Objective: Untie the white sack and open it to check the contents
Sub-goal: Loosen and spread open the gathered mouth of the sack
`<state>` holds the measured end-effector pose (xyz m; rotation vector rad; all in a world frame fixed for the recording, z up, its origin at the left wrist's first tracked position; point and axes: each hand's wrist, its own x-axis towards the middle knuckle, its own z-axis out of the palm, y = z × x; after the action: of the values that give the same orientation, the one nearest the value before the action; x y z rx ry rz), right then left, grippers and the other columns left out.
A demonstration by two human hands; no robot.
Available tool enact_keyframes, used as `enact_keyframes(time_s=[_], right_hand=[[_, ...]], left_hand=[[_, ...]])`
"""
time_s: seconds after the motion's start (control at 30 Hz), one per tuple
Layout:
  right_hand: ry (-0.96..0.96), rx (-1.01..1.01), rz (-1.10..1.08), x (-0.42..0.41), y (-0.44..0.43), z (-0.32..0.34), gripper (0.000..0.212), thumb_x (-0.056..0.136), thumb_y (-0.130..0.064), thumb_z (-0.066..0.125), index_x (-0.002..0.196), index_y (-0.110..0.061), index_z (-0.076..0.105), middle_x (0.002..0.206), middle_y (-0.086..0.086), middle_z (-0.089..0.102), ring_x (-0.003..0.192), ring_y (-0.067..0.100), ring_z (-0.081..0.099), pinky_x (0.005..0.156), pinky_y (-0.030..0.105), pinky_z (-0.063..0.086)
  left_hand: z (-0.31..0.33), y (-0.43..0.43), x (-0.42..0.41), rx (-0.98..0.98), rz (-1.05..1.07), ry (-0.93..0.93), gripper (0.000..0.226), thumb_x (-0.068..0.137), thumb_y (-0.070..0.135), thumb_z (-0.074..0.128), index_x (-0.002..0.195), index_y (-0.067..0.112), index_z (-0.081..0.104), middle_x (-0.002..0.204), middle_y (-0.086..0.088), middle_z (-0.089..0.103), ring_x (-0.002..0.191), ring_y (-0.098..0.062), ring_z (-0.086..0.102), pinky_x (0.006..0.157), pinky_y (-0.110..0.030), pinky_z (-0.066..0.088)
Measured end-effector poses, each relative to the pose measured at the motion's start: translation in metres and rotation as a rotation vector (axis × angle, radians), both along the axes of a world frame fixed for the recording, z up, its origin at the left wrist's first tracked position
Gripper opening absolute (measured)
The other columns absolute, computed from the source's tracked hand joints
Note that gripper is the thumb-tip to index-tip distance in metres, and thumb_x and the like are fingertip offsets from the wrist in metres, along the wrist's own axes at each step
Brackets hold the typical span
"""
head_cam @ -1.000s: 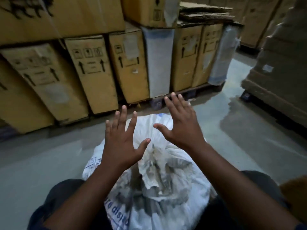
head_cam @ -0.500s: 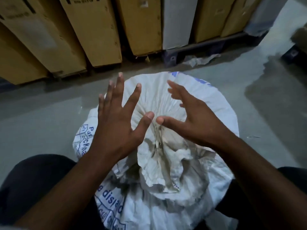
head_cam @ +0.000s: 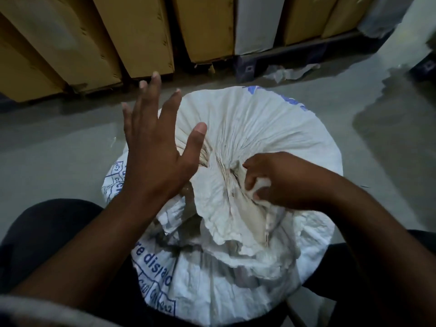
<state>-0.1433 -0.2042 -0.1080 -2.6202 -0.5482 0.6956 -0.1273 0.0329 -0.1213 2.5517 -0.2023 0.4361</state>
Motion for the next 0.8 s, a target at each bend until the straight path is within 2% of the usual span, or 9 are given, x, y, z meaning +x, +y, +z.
enact_keyframes(time_s=[0.13,0.23,0.33,0.4,0.47,0.53,0.6,0.7,0.8], right_hand=[[0.006,0.211,-0.333,0.019,-0.013,-0.013,0.017,0.082,-0.01,0.079,0.08,-0.026,0.083,0.075,-0.015,0.076,0.066,-0.004,0.062,0.062,0.01,0.042],[0.11,0.529,-0.622,0.026,-0.022,-0.015,0.012,0.083,-0.006,0.08,0.084,-0.018,0.084,0.071,-0.005,0.077,0.062,0.001,0.063,0.064,0.016,0.048],[0.05,0.574,-0.761,0.03,-0.026,-0.02,0.013,0.084,-0.006,0.078,0.082,-0.018,0.083,0.072,-0.005,0.077,0.063,0.0,0.066,0.062,0.014,0.049],[-0.047,0.515,-0.784,0.035,-0.028,-0.026,0.013,0.084,-0.01,0.077,0.08,-0.021,0.083,0.075,-0.007,0.078,0.069,-0.002,0.068,0.067,0.014,0.05],[-0.178,0.426,-0.781,0.038,-0.024,-0.03,0.01,0.087,-0.018,0.075,0.082,-0.024,0.081,0.077,-0.012,0.077,0.078,-0.003,0.069,0.072,0.009,0.046],[-0.453,0.332,-0.722,0.036,-0.016,-0.031,0.011,0.09,-0.027,0.072,0.095,-0.022,0.08,0.096,-0.012,0.074,0.098,0.004,0.068,0.083,0.001,0.037],[-0.791,0.299,-0.609,0.024,-0.006,-0.022,0.023,0.092,-0.03,0.072,0.109,-0.015,0.077,0.12,0.003,0.068,0.119,0.023,0.059,0.102,0.017,0.039],[-1.142,0.39,-0.462,-0.009,0.015,0.01,0.02,0.094,-0.019,0.072,0.109,-0.006,0.076,0.115,0.016,0.067,0.111,0.031,0.055,0.095,0.039,0.047],[-1.027,0.497,-0.208,-0.042,0.048,0.027,0.015,0.094,-0.014,0.071,0.102,-0.003,0.076,0.098,0.013,0.07,0.093,0.03,0.06,0.085,0.035,0.046]], left_hand=[[0.034,-0.002,-0.023,0.032,-0.409,-0.031,0.075,0.083,0.075,0.063,0.136,0.023,0.068,0.146,-0.007,0.053,0.141,-0.024,0.046,0.118,-0.053,0.032],[0.033,-0.004,-0.032,0.193,-0.642,0.126,0.104,0.061,0.095,0.066,0.147,0.035,0.059,0.158,0.003,0.043,0.153,-0.017,0.032,0.126,-0.049,0.021],[0.01,-0.003,-0.027,0.302,-0.675,0.213,0.127,0.052,0.102,0.063,0.16,0.04,0.038,0.173,0.005,0.018,0.163,-0.016,0.003,0.131,-0.05,-0.001],[-0.004,0.001,-0.015,0.336,-0.649,0.203,0.114,0.063,0.094,0.066,0.16,0.04,0.039,0.174,0.002,0.018,0.163,-0.019,0.004,0.131,-0.053,0.0],[-0.016,0.006,0.0,0.317,-0.591,0.146,0.082,0.074,0.065,0.078,0.148,0.035,0.058,0.167,-0.001,0.037,0.159,-0.026,0.025,0.127,-0.059,0.017],[-0.023,0.008,0.013,0.18,-0.473,0.101,0.053,0.077,0.044,0.07,0.126,0.024,0.075,0.149,-0.003,0.059,0.141,-0.028,0.052,0.116,-0.056,0.038],[-0.021,0.008,0.022,-0.08,-0.262,0.149,0.048,0.077,0.047,0.056,0.111,0.019,0.077,0.126,-0.001,0.072,0.117,-0.023,0.066,0.103,-0.044,0.05],[-0.018,0.009,0.042,-0.131,0.028,0.167,0.043,0.08,0.048,0.053,0.105,0.016,0.069,0.098,0.003,0.067,0.098,-0.026,0.067,0.095,-0.048,0.053],[-0.016,0.008,0.071,-0.083,0.156,0.118,0.047,0.082,0.05,0.059,0.112,0.014,0.063,0.104,-0.005,0.068,0.102,-0.032,0.065,0.1,-0.048,0.048]])
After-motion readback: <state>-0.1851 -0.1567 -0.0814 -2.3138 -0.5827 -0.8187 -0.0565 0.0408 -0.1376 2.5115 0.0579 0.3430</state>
